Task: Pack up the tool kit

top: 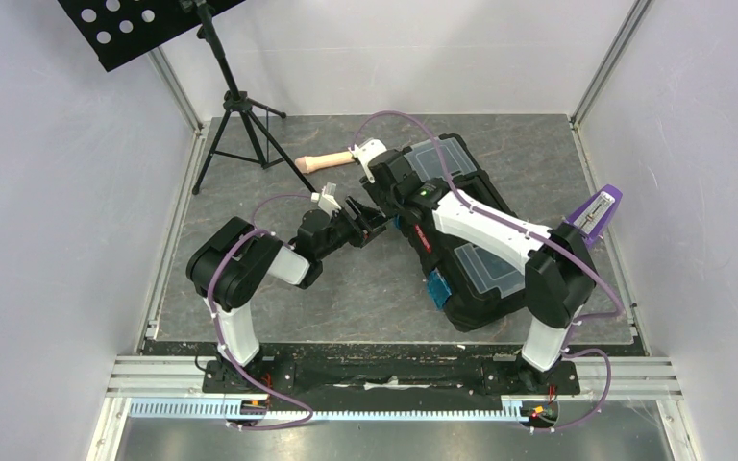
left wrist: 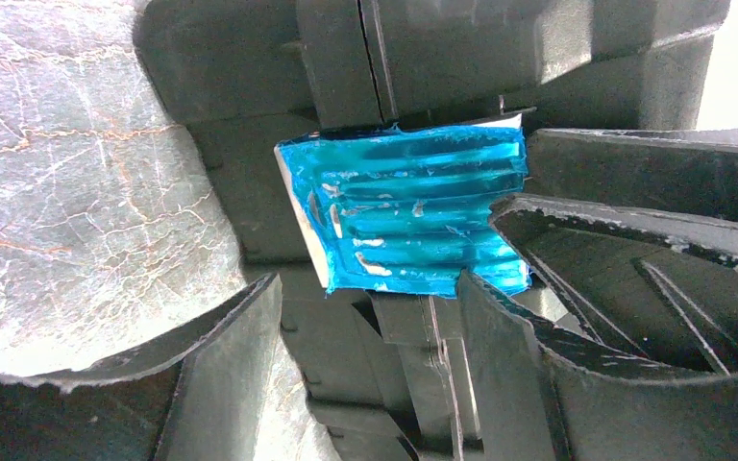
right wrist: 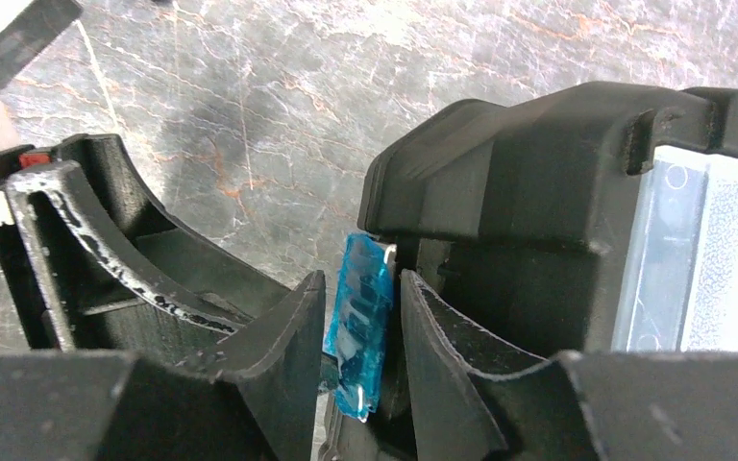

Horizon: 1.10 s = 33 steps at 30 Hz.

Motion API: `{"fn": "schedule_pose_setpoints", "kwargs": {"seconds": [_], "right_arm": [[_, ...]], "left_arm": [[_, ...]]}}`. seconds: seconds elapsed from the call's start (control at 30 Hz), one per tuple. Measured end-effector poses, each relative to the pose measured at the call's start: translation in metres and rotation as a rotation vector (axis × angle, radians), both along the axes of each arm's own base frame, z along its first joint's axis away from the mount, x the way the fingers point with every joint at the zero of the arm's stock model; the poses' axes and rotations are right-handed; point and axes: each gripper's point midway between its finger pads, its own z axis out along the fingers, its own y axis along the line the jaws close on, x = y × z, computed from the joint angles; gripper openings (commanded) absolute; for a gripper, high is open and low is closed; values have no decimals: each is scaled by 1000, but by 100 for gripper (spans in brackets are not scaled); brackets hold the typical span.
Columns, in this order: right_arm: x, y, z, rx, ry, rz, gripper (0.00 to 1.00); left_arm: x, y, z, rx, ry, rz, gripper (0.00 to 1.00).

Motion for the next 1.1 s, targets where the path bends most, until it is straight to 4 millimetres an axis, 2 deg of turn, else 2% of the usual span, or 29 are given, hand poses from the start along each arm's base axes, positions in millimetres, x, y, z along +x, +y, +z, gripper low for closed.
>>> {"fn": "schedule_pose_setpoints", "kwargs": {"seconds": [0.13,0.23,0.57,0.73,1.1], "right_arm": [[-1,-6,-1,-22,19,-36,43],[-1,-10,-1,-43,23,-59,43],[0,-15,-5,-92,49,-82,31],[4,-17,-5,-97,49,-93,19],[4,-16,-4,-75,67,-93,26]], "left_arm": [[0,0,0,0,0,0,73],[0,0,0,0,0,0,73],[1,-2,4,-9,-15,-3,73],[1,-3,7,-13,-22,-5,73],[1,-4,7,-13,-22,-7,73]]}}
